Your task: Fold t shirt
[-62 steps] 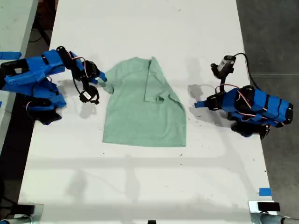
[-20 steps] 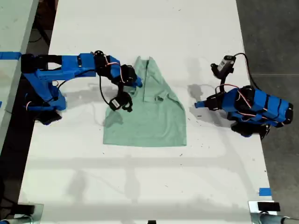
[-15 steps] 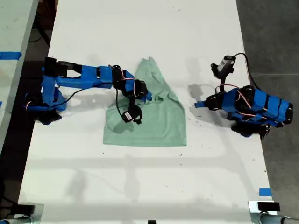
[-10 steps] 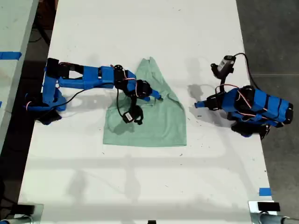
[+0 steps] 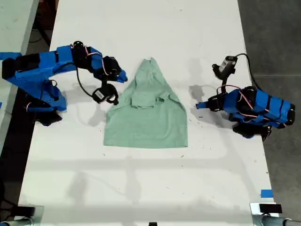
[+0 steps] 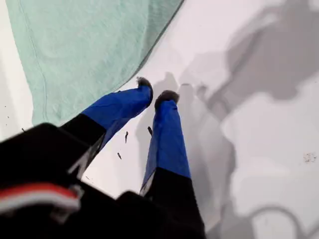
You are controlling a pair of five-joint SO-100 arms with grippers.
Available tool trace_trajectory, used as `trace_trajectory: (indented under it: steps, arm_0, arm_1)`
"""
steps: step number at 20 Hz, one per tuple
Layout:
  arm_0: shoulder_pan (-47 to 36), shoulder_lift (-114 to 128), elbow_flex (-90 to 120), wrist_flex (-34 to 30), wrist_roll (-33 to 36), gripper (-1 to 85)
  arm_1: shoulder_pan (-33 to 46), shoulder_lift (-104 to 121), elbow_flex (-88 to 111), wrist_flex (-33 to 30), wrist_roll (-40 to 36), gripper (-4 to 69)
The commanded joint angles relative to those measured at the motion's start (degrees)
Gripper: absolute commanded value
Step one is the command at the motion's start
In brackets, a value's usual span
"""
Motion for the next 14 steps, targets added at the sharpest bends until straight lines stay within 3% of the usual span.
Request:
trace_trajectory:
  steps: [1, 4, 7, 10, 12, 13, 14]
  arm_0:
    - [0.88, 21.01, 31.2, -15.73, 2.81, -0.1]
    - [-0.79, 31.9, 50.54, -21.8, 4.57, -0.1]
    - [-1.23, 34.45, 51.77, -20.13, 8.61, -0.1]
    - [-2.2, 40.61, 53.88, -15.82, 8.35, -0.1]
    - [-2.81, 53.88, 58.18, -9.84, 7.29, -0.1]
    - [-3.52, 64.86, 61.52, -4.66, 6.42, -0.1]
    - [-4.48, 81.3, 64.69, 4.66, 5.71, -0.2]
  arm_1:
    - [-0.53, 0.35, 4.57, 0.44, -0.88, 5.5]
    - [-0.53, 0.35, 4.57, 0.44, -0.88, 5.5]
    - [-0.26, 0.35, 4.57, 0.44, -0.97, 5.5]
    - [-0.26, 0.35, 4.57, 0.44, -0.97, 5.5]
    - [-0.18, 0.35, 4.57, 0.44, -0.97, 5.5]
    - [-0.18, 0.35, 4.57, 0.44, -0.97, 5.5]
    - [-0.09, 0.35, 4.57, 0.44, -0.97, 5.5]
